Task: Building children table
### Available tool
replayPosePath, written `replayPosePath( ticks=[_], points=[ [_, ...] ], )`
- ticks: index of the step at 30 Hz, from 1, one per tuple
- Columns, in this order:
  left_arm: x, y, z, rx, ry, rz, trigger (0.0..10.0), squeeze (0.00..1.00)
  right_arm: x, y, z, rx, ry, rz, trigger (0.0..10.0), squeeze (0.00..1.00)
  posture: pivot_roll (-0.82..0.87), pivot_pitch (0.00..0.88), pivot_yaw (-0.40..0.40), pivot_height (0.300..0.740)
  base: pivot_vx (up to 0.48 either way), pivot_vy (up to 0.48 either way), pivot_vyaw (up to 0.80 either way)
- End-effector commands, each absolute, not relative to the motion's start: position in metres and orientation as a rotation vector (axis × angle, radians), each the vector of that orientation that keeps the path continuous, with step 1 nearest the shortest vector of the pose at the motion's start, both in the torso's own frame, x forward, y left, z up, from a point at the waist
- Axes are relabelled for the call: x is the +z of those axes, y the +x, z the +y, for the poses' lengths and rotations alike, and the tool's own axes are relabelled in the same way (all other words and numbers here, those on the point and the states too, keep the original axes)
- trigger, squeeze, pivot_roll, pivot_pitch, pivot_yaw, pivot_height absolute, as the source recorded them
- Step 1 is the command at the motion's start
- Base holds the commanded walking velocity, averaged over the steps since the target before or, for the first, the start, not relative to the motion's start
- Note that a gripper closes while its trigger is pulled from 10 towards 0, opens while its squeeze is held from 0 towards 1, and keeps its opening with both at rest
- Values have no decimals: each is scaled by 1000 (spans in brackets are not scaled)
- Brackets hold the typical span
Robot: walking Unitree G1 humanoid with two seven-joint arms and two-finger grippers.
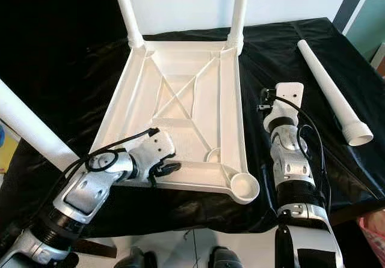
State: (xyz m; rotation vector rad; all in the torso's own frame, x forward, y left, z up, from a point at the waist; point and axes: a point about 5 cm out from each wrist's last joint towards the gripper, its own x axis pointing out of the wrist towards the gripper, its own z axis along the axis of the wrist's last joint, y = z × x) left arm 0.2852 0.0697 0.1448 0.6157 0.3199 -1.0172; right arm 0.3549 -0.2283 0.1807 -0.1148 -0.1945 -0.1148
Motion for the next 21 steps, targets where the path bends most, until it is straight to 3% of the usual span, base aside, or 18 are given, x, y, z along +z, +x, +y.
replayPosePath(
  ticks=[1,2,3,9,10,11,12,21],
  points=[
    [151,297,81,-861,663,277,10000,1000,177,353,-230,-122,-109,-183,10000,0,-63,135,74,740,0,0,0],
    [151,299,83,-848,667,284,10000,451,178,353,-230,-124,-110,-184,10000,0,-63,135,74,740,0,0,0],
    [149,299,85,-844,674,299,10000,0,178,353,-231,-125,-110,-184,10000,0,-63,135,74,740,0,0,0],
    [142,305,97,-783,702,362,10000,0,179,353,-230,-126,-108,-188,10000,0,-63,135,76,740,0,0,0],
    [139,304,100,-779,703,390,8941,0,179,353,-230,-126,-108,-189,10000,0,-64,135,77,740,0,0,0],
    [137,304,102,-781,702,408,8941,0,180,353,-230,-125,-107,-190,10000,0,-64,135,77,740,0,0,0],
    [136,303,105,-774,700,421,0,0,180,353,-230,-127,-107,-190,10000,0,-64,136,78,740,0,0,0],
    [138,291,127,-743,695,450,0,0,180,352,-231,-130,-108,-190,10000,0,-59,141,80,740,0,0,0]
  ],
)
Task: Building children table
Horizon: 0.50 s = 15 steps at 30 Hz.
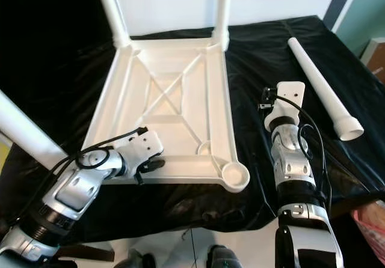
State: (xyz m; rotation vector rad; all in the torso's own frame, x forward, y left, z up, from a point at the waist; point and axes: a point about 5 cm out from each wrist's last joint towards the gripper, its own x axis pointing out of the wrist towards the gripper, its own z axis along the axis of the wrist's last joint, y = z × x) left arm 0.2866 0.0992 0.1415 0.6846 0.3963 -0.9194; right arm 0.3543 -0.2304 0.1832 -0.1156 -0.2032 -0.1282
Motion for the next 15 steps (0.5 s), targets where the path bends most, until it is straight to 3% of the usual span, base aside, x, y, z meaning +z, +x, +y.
replayPosePath(
  ticks=[1,7,8,9,10,13,14,15],
  points=[
    [138,291,127,-743,695,450,0,0,180,352,-231,-130,-108,-190,10000,0,-59,141,80,740,0,0,0],
    [143,276,124,-809,698,426,0,0,179,352,-231,-129,-107,-188,10000,0,-48,143,73,740,0,0,0],
    [146,269,119,-859,673,401,1647,0,178,353,-231,-128,-107,-185,10000,0,-36,145,64,740,0,0,0],
    [146,269,119,-859,673,401,1647,0,178,353,-231,-128,-107,-185,10000,0,-36,145,64,740,0,0,0],
    [147,264,111,-911,654,374,10000,0,178,354,-229,-121,-106,-182,10000,0,-32,145,61,740,0,0,0],
    [148,261,101,-956,629,331,10000,0,178,357,-226,-111,-107,-178,10000,0,-32,145,58,740,0,0,0],
    [148,259,97,-981,614,317,10000,1000,178,357,-225,-109,-107,-178,10000,0,-31,145,56,740,0,0,0],
    [148,258,95,-994,604,314,10000,1000,179,358,-225,-110,-106,-179,10000,0,-31,145,56,740,0,0,0]
  ],
)
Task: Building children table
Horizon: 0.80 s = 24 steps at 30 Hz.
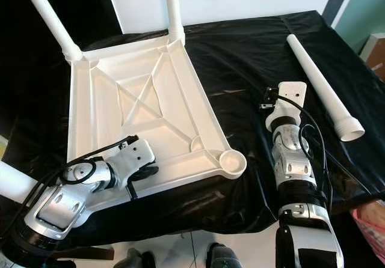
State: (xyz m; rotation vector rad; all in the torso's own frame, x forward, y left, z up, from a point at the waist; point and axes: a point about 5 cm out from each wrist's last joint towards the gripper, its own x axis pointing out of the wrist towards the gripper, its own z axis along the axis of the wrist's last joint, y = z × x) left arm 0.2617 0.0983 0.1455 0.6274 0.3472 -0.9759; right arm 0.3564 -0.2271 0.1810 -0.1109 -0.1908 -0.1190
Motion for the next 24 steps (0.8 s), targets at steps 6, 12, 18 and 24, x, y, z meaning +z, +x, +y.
replayPosePath(
  ticks=[6,12,18,24],
  points=[
    [156,257,83,-1028,571,237,10000,0,178,354,-236,-195,-104,-185,10000,0,-44,145,53,740,0,0,0],
    [187,264,68,-973,456,28,10000,0,170,345,-263,-389,-89,-166,10000,0,-49,147,55,740,0,0,0],
    [203,266,59,-971,358,-42,10000,0,166,340,-276,-475,-67,-146,10000,0,-50,152,54,740,0,0,0],
    [209,266,49,-1011,282,-87,10000,1000,156,328,-287,-579,-48,-133,10000,0,-53,157,57,740,0,0,0]
  ],
)
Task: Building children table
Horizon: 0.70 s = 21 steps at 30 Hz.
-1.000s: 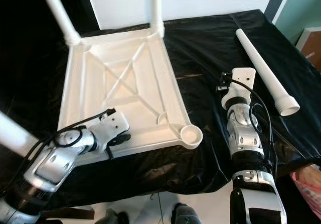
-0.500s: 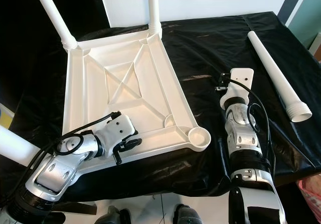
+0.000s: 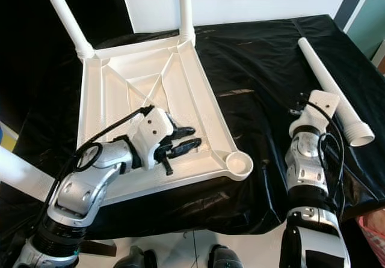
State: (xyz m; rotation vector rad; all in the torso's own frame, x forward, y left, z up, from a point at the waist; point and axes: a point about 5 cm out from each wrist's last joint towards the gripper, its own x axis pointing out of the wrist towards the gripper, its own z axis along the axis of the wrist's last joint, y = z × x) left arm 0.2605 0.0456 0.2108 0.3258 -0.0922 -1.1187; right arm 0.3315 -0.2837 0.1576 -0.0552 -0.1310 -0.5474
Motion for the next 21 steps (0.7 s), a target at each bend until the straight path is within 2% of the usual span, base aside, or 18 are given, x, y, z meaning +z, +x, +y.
replayPosePath(
  ticks=[1,2,3,5,14,15,16,17,18,19,21],
  points=[
    [209,266,49,-1011,282,-87,10000,1000,156,328,-287,-579,-48,-133,10000,0,-53,157,57,740,0,0,0],
    [209,266,48,-1023,258,-86,10000,1000,154,325,-288,-596,-47,-133,10000,0,-56,158,57,740,0,0,0],
    [209,267,48,-1029,253,-87,10000,1000,153,322,-288,-607,-47,-136,10000,78,-59,158,58,740,0,0,0],
    [210,268,47,-1031,258,-91,10000,1000,151,319,-288,-613,-48,-137,10000,114,-59,158,58,740,0,0,0],
    [205,273,40,-1041,350,-104,10000,1000,143,304,-285,-619,-39,-144,10000,98,-80,158,61,740,0,0,0],
    [205,273,39,-1040,362,-112,10000,671,142,301,-284,-622,-33,-145,10000,216,-84,160,62,740,0,0,0],
    [206,274,39,-1040,369,-119,10000,671,141,299,-284,-624,-30,-146,10000,216,-84,160,62,740,0,0,0],
    [206,273,38,-1043,373,-123,10000,0,139,296,-285,-635,-23,-145,10000,922,-85,161,62,740,0,0,0],
    [206,273,37,-1046,375,-125,10000,0,138,294,-286,-644,-18,-144,10000,922,-85,161,62,740,0,0,0],
    [207,273,36,-1052,376,-131,10000,0,136,289,-291,-679,-12,-138,10000,1000,-85,161,62,740,0,0,0],
    [208,271,34,-1070,378,-146,10000,0,133,283,-299,-734,6,-130,10000,1000,-93,173,70,740,0,0,0]
  ],
)
